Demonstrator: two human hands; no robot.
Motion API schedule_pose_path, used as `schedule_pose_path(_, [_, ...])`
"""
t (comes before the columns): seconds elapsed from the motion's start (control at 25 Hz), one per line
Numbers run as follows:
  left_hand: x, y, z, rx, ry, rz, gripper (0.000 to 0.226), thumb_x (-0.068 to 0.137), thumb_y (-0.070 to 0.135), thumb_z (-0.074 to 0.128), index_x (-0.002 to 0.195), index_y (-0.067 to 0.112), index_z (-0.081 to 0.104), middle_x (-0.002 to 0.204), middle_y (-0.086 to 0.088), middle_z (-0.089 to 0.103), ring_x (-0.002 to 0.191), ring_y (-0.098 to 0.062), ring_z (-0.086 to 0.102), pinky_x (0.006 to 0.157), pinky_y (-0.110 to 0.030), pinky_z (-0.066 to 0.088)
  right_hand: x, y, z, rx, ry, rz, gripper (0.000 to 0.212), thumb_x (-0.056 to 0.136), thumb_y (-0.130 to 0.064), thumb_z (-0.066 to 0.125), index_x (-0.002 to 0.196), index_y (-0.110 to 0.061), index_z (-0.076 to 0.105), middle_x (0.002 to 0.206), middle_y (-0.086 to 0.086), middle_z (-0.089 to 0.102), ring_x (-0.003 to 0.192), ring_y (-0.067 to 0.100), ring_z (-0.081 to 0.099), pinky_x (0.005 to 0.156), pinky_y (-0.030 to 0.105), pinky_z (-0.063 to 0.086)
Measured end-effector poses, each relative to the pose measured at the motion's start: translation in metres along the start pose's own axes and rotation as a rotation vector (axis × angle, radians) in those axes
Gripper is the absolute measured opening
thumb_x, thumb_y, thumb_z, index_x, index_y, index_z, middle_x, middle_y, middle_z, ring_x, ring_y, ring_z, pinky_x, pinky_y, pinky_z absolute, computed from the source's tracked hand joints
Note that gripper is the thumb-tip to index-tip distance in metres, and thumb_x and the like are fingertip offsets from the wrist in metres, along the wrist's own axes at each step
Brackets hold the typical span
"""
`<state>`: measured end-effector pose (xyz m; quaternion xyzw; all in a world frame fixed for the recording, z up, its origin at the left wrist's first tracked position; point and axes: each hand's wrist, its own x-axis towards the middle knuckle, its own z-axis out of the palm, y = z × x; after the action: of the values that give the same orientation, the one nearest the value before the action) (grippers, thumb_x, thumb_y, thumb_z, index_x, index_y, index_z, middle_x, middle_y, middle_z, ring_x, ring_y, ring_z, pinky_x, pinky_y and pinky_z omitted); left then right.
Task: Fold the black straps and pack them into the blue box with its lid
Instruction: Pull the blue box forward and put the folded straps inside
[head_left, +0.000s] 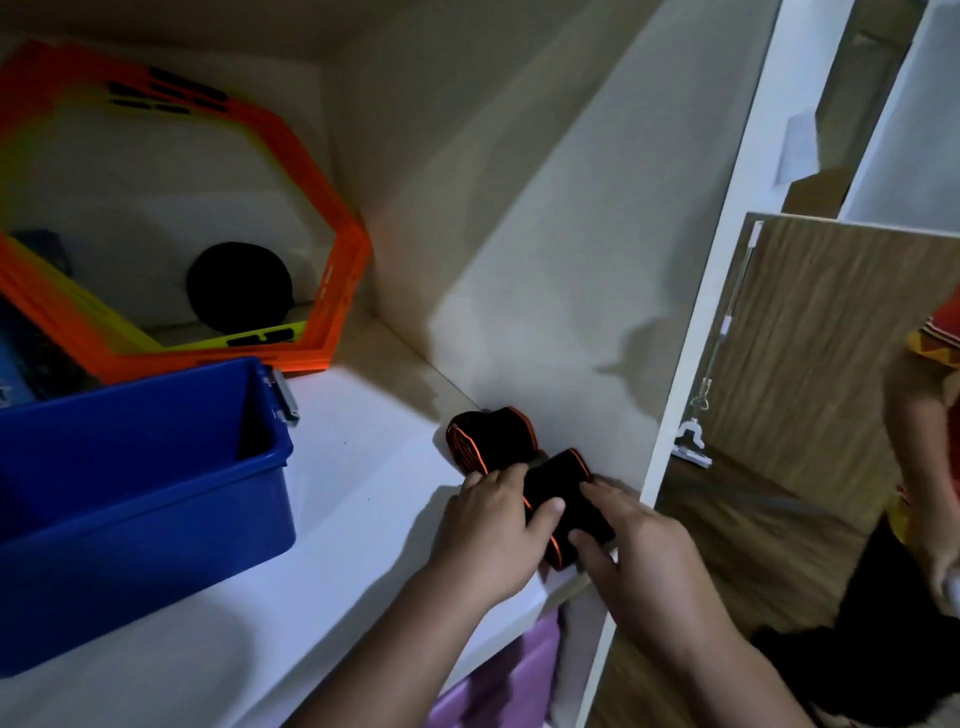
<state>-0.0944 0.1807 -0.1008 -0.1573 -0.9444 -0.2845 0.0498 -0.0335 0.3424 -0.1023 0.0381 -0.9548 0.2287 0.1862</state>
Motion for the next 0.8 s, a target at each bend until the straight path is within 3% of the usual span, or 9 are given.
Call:
schedule_pose_path(0.16, [0.008,-0.004,-0.001,-0.244,-0.041,-0.079,0.044,0.095,0.041,0.050,0.138,0.029,0.055,0.127,-0.004,0.069,0.121,-0.026,0.060,0.100,-0.038,0.048,0.001,0.003,0.008,0.003,0.005,-0.004,0.045,0.088,-0.028,0.068,0.132,-0.024,0.064,0.142,-0.008,0.061,0.130,0.013,0.058,0.098,0.029,0.051])
schedule_pose_path(0.44, [0.005,-0.005,0.000,-0.319,-0.099,-0.098,0.053,0.088,0.048,0.050,0.138,0.033,0.052,0.129,0.002,0.068,0.121,-0.019,0.062,0.102,-0.037,0.049,0.001,0.005,0.013,-0.022,0.030,-0.007,0.046,0.089,-0.030,0.067,0.134,-0.024,0.063,0.145,-0.006,0.059,0.136,0.011,0.053,0.101,0.027,0.049])
schedule_pose_path(0.64, [0.001,-0.009,-0.018,-0.533,-0.165,-0.148,0.042,0.085,0.039,0.060,0.126,0.033,0.063,0.115,0.008,0.074,0.109,-0.009,0.067,0.100,-0.036,0.052,0.003,0.001,0.009,0.062,0.037,-0.016,0.058,0.084,-0.032,0.072,0.139,-0.025,0.057,0.142,-0.009,0.057,0.131,0.008,0.053,0.099,0.012,0.038])
schedule_pose_path(0.76, [-0.014,-0.013,-0.040,-0.710,-0.125,-0.164,0.033,0.094,0.016,0.063,0.122,0.033,0.066,0.094,0.007,0.072,0.078,0.007,0.065,0.071,-0.013,0.051,0.006,-0.011,0.005,0.282,0.011,0.023,0.078,0.076,-0.043,0.074,0.146,-0.032,0.043,0.137,-0.017,0.057,0.117,-0.001,0.060,0.096,0.019,0.049])
schedule_pose_path(0.8, [-0.021,-0.016,-0.049,-0.736,-0.104,-0.167,0.036,0.094,0.014,0.062,0.123,0.035,0.066,0.091,0.001,0.070,0.071,0.006,0.063,0.065,-0.013,0.048,0.008,-0.018,0.004,0.385,-0.003,0.055,0.076,0.076,-0.042,0.077,0.144,-0.034,0.045,0.130,-0.019,0.062,0.108,-0.004,0.064,0.089,0.019,0.053])
